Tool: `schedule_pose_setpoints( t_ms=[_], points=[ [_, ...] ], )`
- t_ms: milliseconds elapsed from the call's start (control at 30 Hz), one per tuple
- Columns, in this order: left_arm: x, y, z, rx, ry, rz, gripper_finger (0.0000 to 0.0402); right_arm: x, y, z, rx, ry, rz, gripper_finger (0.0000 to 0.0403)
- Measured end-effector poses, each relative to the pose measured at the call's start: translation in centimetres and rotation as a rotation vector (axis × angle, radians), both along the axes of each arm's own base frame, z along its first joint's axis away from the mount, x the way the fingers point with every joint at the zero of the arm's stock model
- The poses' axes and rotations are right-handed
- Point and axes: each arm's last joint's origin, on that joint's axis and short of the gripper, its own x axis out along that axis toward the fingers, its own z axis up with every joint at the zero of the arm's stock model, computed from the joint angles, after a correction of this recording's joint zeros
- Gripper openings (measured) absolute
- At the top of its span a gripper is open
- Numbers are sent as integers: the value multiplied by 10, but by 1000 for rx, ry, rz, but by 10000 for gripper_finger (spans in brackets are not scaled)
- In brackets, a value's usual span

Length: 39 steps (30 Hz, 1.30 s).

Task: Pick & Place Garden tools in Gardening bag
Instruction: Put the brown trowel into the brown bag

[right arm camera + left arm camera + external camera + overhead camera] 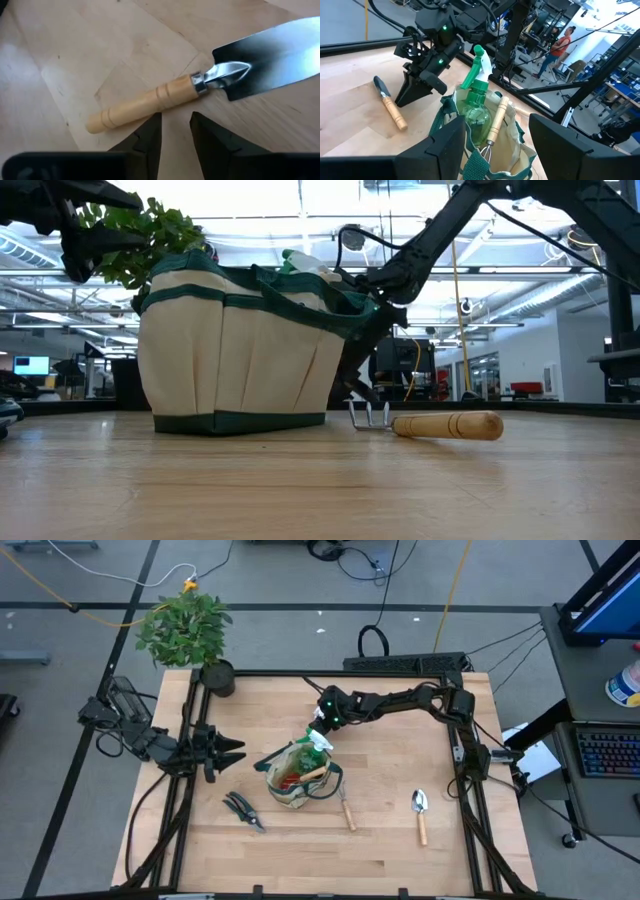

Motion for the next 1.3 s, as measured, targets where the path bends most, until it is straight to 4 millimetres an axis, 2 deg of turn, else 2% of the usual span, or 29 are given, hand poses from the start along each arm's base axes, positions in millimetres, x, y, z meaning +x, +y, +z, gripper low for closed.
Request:
schedule_pose_setpoints(
  t_ms=[300,967,1133,1300],
  points=[
    [0,0,0,-8,-2,1,223,-7,-4,3,-91,79,-30,72],
    [0,0,0,-39,-6,6,223,-8,-7,3,-124,92,-26,55],
    [0,0,0,-43,-6,6,223,-12,-8,17,-164,84,-18,55],
    [0,0,0,-38,-6,6,223,-17,-16,47,-234,7,5,55]
  ],
)
